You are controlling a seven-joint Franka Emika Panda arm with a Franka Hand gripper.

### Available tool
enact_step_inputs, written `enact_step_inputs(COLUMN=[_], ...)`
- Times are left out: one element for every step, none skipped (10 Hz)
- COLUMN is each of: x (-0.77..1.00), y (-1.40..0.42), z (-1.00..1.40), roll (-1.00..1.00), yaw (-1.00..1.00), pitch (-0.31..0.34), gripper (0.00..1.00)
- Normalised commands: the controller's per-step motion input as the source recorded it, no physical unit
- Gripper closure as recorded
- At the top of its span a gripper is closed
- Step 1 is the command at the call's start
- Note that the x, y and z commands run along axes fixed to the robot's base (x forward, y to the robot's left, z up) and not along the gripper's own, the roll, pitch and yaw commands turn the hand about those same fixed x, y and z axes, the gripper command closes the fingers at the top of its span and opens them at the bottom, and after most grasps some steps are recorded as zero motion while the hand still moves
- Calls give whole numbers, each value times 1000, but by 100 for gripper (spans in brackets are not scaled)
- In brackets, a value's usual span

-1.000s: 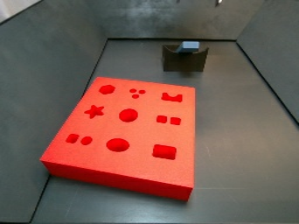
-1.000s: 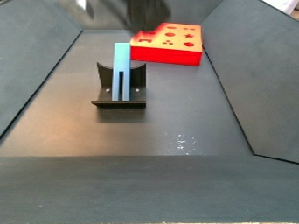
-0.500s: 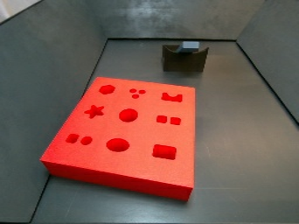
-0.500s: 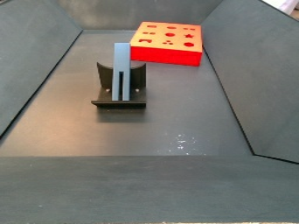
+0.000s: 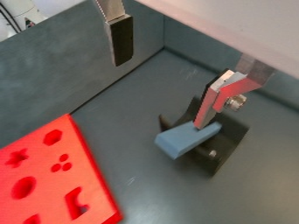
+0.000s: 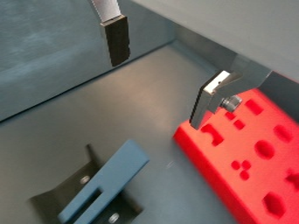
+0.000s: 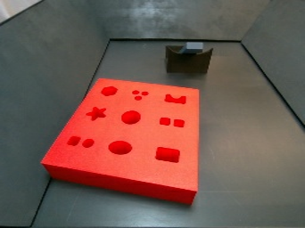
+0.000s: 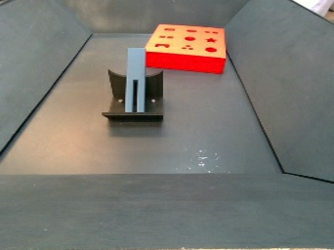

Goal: Pick up the double-square object. Move up. Rotate the double-square object. Place the double-square object on the fixture. Regrasp the double-square object. Move to above the board. Insert the double-square object.
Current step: Regrasp the double-square object.

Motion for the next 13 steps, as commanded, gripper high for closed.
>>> enact_step_inputs(x=[-8, -4, -5, 0, 15, 26, 44, 55, 65, 78, 92, 96, 99], y=[-15, -20, -18, -19, -21, -24, -26, -28, -34, -35, -41, -42, -49], z=[9, 12, 10, 9, 2, -3, -3, -1, 4, -1, -5, -7, -4], roll=[1000, 1000, 1000, 1000, 1000, 1000, 1000, 1000, 1000, 1000, 1000, 1000, 1000], yaw=[33, 34, 35, 37, 38, 40, 44, 48, 53, 60, 76, 93, 122], pitch=[-6, -7, -4, 2, 9, 18, 32, 45, 62, 81, 113, 140, 168], gripper=[0, 0, 0, 0, 0, 0, 0, 0, 0, 0, 0, 0, 0])
